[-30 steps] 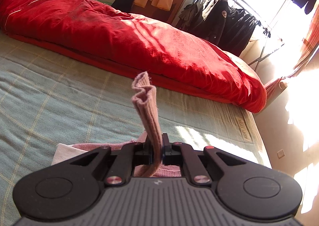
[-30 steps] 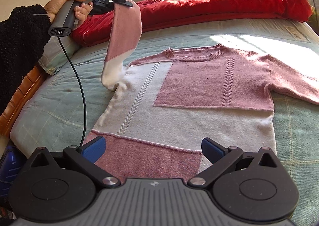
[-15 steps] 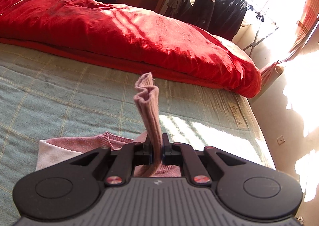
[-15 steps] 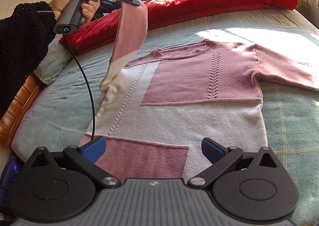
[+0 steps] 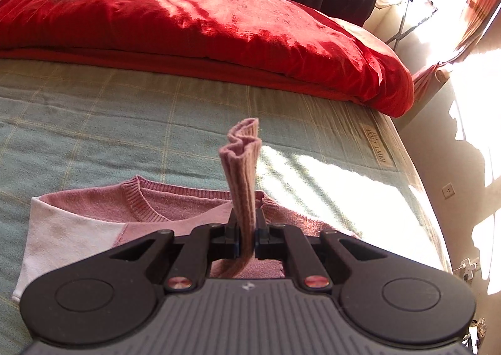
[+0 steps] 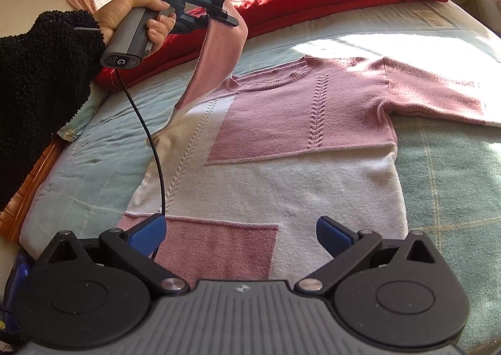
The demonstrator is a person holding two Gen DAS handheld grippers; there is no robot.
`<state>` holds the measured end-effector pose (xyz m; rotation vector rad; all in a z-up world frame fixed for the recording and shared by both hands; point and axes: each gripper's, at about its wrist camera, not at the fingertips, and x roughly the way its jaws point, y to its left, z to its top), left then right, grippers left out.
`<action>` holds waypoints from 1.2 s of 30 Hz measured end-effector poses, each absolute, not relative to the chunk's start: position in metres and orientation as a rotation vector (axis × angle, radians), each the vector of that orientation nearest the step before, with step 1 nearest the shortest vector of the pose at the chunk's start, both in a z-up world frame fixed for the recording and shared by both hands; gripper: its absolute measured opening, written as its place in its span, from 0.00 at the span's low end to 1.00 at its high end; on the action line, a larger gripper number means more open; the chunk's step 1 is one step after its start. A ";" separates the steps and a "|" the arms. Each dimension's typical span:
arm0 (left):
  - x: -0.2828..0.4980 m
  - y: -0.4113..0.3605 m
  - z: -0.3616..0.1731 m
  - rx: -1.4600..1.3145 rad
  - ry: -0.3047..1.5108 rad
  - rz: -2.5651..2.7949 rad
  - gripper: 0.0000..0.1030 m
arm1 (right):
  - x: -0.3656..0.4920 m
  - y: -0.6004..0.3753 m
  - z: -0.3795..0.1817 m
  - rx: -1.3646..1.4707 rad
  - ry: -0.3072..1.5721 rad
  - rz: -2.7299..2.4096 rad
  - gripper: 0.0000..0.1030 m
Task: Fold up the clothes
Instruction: 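Lower the cuff below the collar and open the left tool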
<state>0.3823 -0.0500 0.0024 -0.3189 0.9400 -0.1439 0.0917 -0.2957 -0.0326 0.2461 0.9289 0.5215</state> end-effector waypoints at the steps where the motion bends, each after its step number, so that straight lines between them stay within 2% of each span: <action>1: 0.383 -0.054 -0.001 -0.312 0.948 -0.146 0.06 | 0.092 -0.296 -0.033 0.248 0.930 0.519 1.00; 18: 0.384 -0.105 -0.057 -0.231 1.020 -0.121 0.06 | 0.094 -0.308 -0.045 0.276 0.953 0.484 1.00; 21: 0.382 -0.112 -0.065 -0.231 1.042 -0.108 0.07 | 0.093 -0.311 -0.045 0.277 0.955 0.476 1.00; 22: 0.382 -0.114 -0.066 -0.230 1.048 -0.111 0.11 | 0.093 -0.312 -0.045 0.278 0.954 0.474 1.00; 28: 0.375 -0.126 -0.059 -0.197 1.049 -0.167 0.15 | 0.091 -0.313 -0.042 0.280 0.946 0.468 1.00; 31: 0.372 -0.128 -0.050 -0.208 1.036 -0.193 0.21 | 0.089 -0.311 -0.040 0.276 0.942 0.476 1.00; 36: 0.365 -0.126 -0.033 -0.175 1.014 -0.212 0.22 | 0.086 -0.307 -0.033 0.262 0.930 0.481 1.00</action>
